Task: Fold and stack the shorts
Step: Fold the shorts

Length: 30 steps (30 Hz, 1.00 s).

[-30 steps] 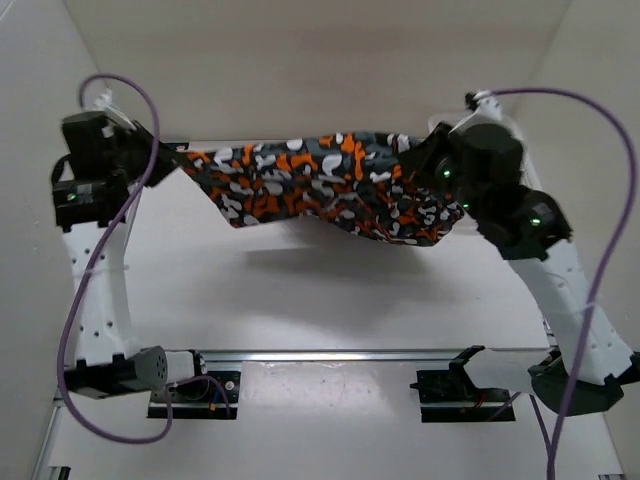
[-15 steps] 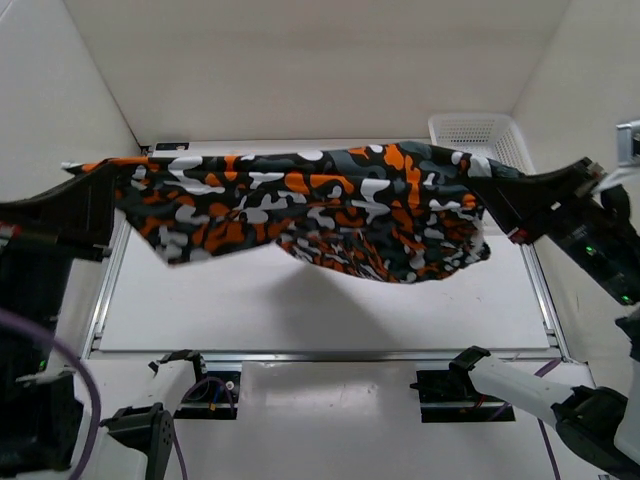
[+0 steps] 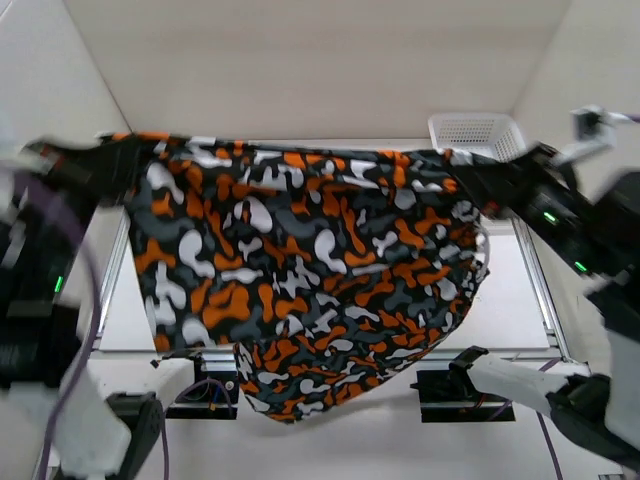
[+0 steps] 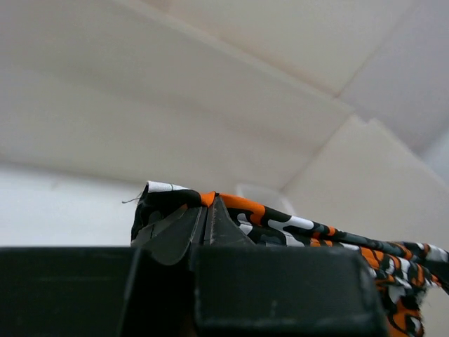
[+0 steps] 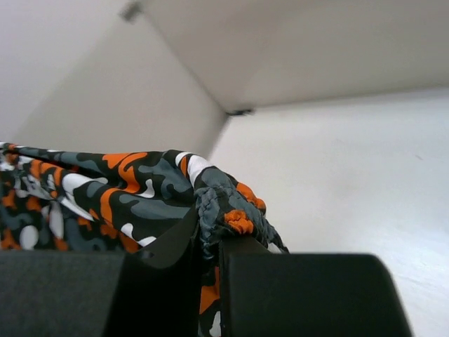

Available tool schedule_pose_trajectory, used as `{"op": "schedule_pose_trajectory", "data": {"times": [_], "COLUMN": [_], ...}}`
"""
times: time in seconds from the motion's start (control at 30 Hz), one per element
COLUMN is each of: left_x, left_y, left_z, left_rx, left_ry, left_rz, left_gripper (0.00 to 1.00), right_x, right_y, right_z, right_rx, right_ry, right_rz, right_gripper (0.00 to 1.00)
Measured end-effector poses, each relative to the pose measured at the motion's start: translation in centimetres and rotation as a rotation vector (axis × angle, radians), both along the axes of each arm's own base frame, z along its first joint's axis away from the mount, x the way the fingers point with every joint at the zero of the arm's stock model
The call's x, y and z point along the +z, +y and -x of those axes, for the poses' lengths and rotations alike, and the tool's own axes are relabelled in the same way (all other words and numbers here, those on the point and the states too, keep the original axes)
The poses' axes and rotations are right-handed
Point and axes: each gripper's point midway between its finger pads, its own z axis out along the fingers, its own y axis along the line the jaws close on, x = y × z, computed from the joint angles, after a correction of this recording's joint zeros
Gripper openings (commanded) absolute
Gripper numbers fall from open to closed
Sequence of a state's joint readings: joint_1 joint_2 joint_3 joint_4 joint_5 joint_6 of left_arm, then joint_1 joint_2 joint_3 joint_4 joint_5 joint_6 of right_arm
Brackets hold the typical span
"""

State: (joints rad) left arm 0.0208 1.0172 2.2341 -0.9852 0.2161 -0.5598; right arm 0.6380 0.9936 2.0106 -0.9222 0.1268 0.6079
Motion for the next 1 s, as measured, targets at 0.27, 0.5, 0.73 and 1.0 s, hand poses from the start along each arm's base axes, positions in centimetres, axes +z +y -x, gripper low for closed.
{"op": "schedule_pose_trajectory", "data": {"times": [0.27,0.5,0.73,1.0], "left_x": [-17.6,-33.6,-35.9,-37.6], "left_y": [2.8,3.9,5.8,6.2], "left_z": [-22.5,-28.8,-34.1,-37.3], "left_rx": [0.12,0.144,0.203,0.185], "left_ry": [0.592,1.021,1.045,1.056], "left_rz": [-0.02,-0.029,-0.027,-0.021], "left_gripper": [0.1,0.1,0.1,0.1], "right_x": [-14.7,-30.6,-39.5,-40.1], "right_y": [4.6,5.7,9.6,9.5], "right_z": [-14.6,-25.1,-36.3,-38.2], "right_rx": [-0.21,-0.119,-0.01,0.082], "right_ry": [0.362,0.737,0.874,0.941], "right_rz": [0.362,0.416,0.305,0.113], "right_gripper": [0.0,0.0,0.0,0.0]}}
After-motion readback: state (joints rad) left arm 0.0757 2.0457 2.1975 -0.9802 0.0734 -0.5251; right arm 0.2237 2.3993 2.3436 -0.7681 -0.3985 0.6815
